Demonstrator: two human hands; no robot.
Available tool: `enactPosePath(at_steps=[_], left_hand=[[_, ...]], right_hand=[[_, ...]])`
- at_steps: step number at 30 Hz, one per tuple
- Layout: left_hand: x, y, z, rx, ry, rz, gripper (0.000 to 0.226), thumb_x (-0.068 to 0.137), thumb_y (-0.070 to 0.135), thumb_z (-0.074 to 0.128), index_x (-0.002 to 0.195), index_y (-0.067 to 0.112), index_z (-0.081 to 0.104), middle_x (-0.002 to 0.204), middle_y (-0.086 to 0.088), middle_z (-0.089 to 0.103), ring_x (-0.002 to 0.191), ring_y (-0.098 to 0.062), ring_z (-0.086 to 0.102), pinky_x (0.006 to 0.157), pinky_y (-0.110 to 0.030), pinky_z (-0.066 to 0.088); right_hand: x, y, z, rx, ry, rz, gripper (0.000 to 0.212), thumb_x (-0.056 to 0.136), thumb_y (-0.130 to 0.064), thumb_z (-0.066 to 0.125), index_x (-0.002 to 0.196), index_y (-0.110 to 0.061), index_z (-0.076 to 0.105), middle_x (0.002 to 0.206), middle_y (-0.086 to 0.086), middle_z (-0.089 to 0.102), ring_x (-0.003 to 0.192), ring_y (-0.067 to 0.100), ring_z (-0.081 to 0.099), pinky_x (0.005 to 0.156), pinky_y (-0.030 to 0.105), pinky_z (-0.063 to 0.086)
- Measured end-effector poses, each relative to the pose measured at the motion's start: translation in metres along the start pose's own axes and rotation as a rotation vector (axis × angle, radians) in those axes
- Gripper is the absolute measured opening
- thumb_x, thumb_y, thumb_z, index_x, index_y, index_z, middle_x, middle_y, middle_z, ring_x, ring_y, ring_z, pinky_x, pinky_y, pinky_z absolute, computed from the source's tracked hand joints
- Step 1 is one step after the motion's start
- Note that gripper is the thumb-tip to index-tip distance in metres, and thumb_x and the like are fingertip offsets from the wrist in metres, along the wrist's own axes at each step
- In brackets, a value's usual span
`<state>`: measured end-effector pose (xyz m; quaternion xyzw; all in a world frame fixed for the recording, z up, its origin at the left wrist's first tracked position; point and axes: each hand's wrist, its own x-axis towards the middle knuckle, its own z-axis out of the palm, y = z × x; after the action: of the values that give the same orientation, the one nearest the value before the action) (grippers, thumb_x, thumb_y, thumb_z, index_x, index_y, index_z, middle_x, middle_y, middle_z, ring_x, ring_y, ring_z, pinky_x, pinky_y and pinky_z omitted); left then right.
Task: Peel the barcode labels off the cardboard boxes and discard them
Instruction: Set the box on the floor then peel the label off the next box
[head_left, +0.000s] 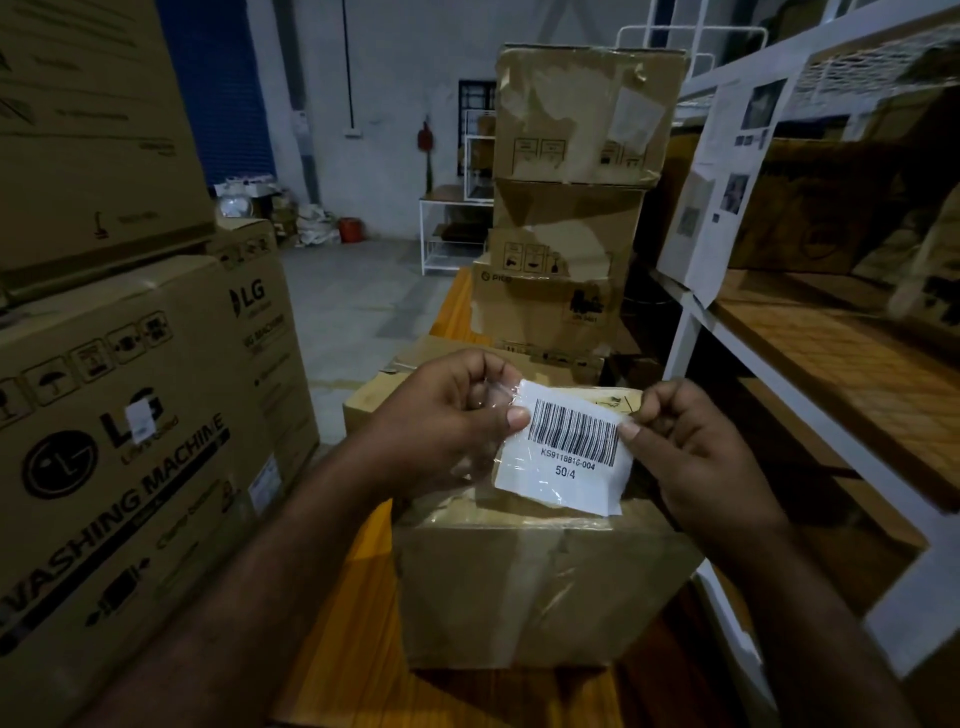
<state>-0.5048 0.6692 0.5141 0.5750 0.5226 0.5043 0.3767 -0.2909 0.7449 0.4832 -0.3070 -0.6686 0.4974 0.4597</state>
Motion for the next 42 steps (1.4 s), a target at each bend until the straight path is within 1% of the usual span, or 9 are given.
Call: enactPosePath(at_steps=[5,9,12,17,24,29,34,37,42], left_hand=[[0.004,0.006,0.007,-0.082,0.040,-0.014,0.027,0.088,0.000,0.068,0.110,0.012,0.056,0.081,-0.006,0.074,0.072,-0.016,0.073,0.052,-0.023,0.053],[0.003,0.018,0.012,0.019,0.056,0.016,0.034,0.085,0.001,0.071,0.112,0.016,0.056,0.086,-0.008,0.074,0.083,-0.021,0.075,0.068,-0.038,0.062],[0.003,0.031,0.014,0.180,0.040,0.079,0.037,0.085,0.005,0.073,0.115,0.019,0.055,0.082,-0.005,0.071,0.084,-0.016,0.074,0.067,-0.035,0.062],[0.000,0.040,0.014,0.358,0.063,0.137,0.041,0.085,0.011,0.075,0.118,0.022,0.054,0.079,-0.001,0.068,0.080,-0.002,0.071,0.061,-0.020,0.056],[-0.002,0.052,0.021,0.511,0.120,0.224,0.042,0.083,0.018,0.078,0.114,0.031,0.053,0.082,0.004,0.067,0.081,-0.002,0.067,0.066,-0.023,0.058],[-0.003,0.053,0.023,0.509,0.149,0.243,0.040,0.084,0.017,0.077,0.114,0.029,0.053,0.078,0.007,0.066,0.079,0.007,0.064,0.060,-0.013,0.053],[-0.006,0.059,0.028,0.583,0.173,0.323,0.042,0.084,0.017,0.076,0.111,0.035,0.050,0.081,0.007,0.065,0.085,0.010,0.061,0.058,-0.009,0.050],[-0.008,0.066,0.033,0.632,0.186,0.392,0.041,0.084,0.017,0.075,0.109,0.036,0.049,0.085,0.008,0.065,0.085,0.002,0.064,0.061,-0.013,0.055],[-0.003,0.096,-0.008,0.595,0.471,0.555,0.037,0.091,0.023,0.067,0.124,0.027,0.051,0.094,0.007,0.063,0.088,0.000,0.067,0.065,-0.012,0.054]], right_hand=[[-0.006,-0.003,0.000,-0.061,-0.008,0.022,0.036,0.088,-0.004,0.064,0.110,-0.027,0.049,0.095,0.008,0.071,0.086,0.018,0.073,0.055,0.026,0.055],[-0.009,-0.002,-0.001,-0.085,-0.047,0.024,0.030,0.087,-0.003,0.066,0.109,-0.020,0.054,0.095,0.003,0.073,0.087,0.013,0.073,0.056,0.023,0.054],[-0.011,-0.004,0.000,-0.063,-0.055,0.026,0.026,0.088,-0.002,0.065,0.106,-0.018,0.056,0.095,0.004,0.073,0.083,0.011,0.073,0.053,0.018,0.051],[-0.010,-0.003,-0.004,-0.031,-0.038,0.036,0.029,0.086,-0.006,0.068,0.107,-0.024,0.059,0.104,0.003,0.071,0.096,0.016,0.071,0.062,0.026,0.056],[-0.009,0.000,-0.005,0.059,-0.005,-0.011,0.023,0.081,-0.005,0.069,0.100,-0.016,0.062,0.090,0.005,0.073,0.085,0.021,0.073,0.057,0.026,0.056],[-0.011,-0.002,-0.006,0.086,0.032,-0.053,0.025,0.074,-0.016,0.069,0.097,-0.013,0.060,0.073,-0.003,0.072,0.069,0.013,0.072,0.051,0.024,0.054],[-0.014,-0.007,-0.005,-0.027,-0.040,-0.071,0.032,0.071,-0.026,0.072,0.100,-0.016,0.063,0.084,0.000,0.074,0.070,0.016,0.071,0.051,0.035,0.054],[-0.015,-0.006,-0.009,-0.035,-0.005,-0.064,0.031,0.069,-0.028,0.072,0.096,-0.017,0.062,0.082,-0.004,0.072,0.070,0.013,0.070,0.048,0.026,0.053],[-0.017,-0.003,-0.025,-0.095,0.036,-0.057,0.027,0.074,-0.049,0.074,0.076,-0.024,0.065,0.069,0.013,0.065,0.060,0.036,0.060,0.046,0.031,0.045]])
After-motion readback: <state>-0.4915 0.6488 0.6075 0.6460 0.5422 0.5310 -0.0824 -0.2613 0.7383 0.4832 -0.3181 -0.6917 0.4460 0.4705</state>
